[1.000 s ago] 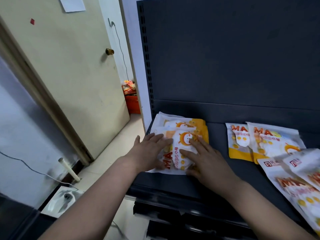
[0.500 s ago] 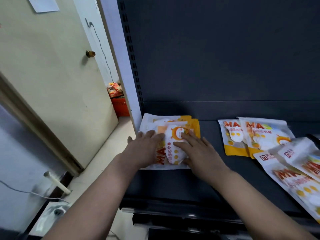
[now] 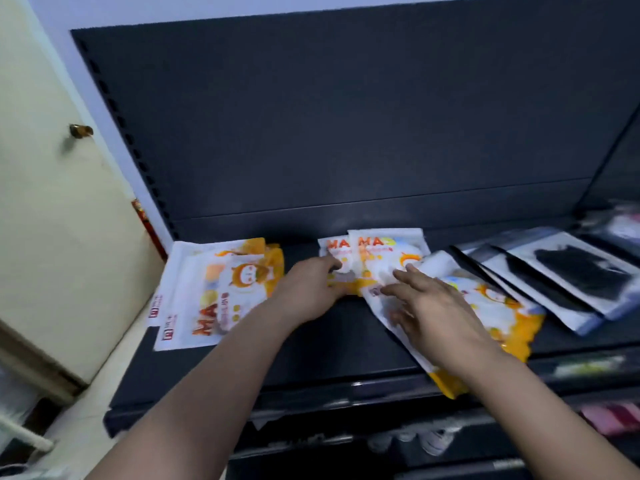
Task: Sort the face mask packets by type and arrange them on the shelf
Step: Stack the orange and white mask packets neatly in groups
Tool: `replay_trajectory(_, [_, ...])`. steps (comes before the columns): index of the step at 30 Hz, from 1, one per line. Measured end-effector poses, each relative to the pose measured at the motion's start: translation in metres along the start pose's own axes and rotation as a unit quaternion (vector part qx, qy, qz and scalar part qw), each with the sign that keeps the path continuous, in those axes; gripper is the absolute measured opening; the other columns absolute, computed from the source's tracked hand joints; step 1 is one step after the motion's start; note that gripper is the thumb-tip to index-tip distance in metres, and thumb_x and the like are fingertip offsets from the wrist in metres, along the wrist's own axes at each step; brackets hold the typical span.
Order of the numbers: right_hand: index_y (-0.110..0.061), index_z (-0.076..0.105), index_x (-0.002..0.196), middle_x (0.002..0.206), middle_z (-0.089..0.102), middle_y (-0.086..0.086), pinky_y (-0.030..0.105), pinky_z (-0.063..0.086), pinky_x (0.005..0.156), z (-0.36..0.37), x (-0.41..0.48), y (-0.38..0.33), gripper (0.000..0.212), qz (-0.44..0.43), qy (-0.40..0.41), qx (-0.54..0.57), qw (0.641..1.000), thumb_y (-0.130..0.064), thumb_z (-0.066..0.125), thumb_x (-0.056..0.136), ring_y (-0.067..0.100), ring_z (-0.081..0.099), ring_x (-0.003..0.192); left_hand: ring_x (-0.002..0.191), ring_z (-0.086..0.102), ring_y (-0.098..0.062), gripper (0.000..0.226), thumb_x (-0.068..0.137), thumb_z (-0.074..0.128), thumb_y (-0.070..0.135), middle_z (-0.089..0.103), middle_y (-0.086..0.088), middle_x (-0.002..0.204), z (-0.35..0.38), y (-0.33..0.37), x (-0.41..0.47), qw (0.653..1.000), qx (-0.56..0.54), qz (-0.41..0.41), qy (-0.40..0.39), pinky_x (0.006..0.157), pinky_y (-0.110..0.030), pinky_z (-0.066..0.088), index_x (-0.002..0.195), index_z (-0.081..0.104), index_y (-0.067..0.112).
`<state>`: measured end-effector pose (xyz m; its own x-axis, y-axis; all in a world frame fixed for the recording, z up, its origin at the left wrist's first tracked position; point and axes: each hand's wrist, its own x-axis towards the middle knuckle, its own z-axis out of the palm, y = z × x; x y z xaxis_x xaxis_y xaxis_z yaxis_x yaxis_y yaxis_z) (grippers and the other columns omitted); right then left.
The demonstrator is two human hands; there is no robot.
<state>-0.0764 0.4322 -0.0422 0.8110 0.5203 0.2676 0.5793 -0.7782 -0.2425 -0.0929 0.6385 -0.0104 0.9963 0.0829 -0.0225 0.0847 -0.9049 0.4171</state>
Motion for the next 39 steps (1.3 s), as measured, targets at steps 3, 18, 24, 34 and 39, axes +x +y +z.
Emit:
replay_trajectory(3, [-0.031,0.051,0.133,0.148,0.042,-0.003,0.036,0.031,0.110,-0.018,-0.022,0.038,0.046,0.076,-0.028,-0.042,0.996,-0.037,0.057,0.088,0.019,0.030,0.142,0.119,0.053,-0.021,0.044,0.092,0.057,0.040,0.058,-0.001,0.133,0.022,0.045,0.017,1.000,0.001,0.006,0.017,0.091,-0.031,0.045,0.132,0.053,0.022])
replay_trajectory(18, [-0.029,0.056,0.128,0.143,0.046,-0.004,0.041,0.038,0.106,-0.028,-0.054,0.097,0.046,0.024,-0.021,0.054,0.998,-0.044,0.063,0.085,0.019,0.042,0.134,0.115,0.058,-0.025,0.054,0.090,0.064,0.025,0.057,-0.004,0.132,0.061,0.118,0.040,0.942,-0.293,-0.164,0.016,0.097,-0.040,0.051,0.140,0.046,0.013])
replay_trajectory(24, [-0.025,0.052,0.132,0.150,0.036,0.004,0.046,0.038,0.104,-0.009,-0.030,0.044,0.046,-0.064,0.029,0.066,0.995,-0.033,0.063,0.089,0.027,0.032,0.140,0.088,0.071,-0.023,0.021,0.094,0.058,0.011,0.072,-0.007,0.102,0.026,0.059,-0.018,0.872,-0.441,-0.156,0.144,0.078,-0.040,0.061,0.114,0.062,0.014])
replay_trajectory(34, [-0.036,0.019,0.149,0.160,0.000,-0.003,0.041,0.041,0.105,0.045,0.007,-0.104,0.067,-0.138,-0.088,0.140,0.976,-0.037,0.056,0.093,0.024,0.024,0.143,0.095,0.065,-0.033,0.028,0.077,0.071,0.025,0.068,-0.006,0.098,-0.030,-0.110,-0.115,0.896,-0.164,-0.340,0.235,0.079,-0.038,0.054,0.100,0.057,0.020])
replay_trajectory(39, [-0.030,-0.008,0.151,0.160,-0.014,0.001,0.041,0.033,0.109,0.056,0.016,-0.134,0.094,-0.002,-0.156,0.251,0.955,-0.046,0.060,0.088,0.023,0.015,0.146,0.129,0.042,-0.031,0.105,0.059,0.085,0.034,0.046,-0.006,0.142,-0.028,-0.143,-0.123,0.937,-0.081,-0.288,0.179,0.102,-0.043,0.043,0.148,0.029,0.022])
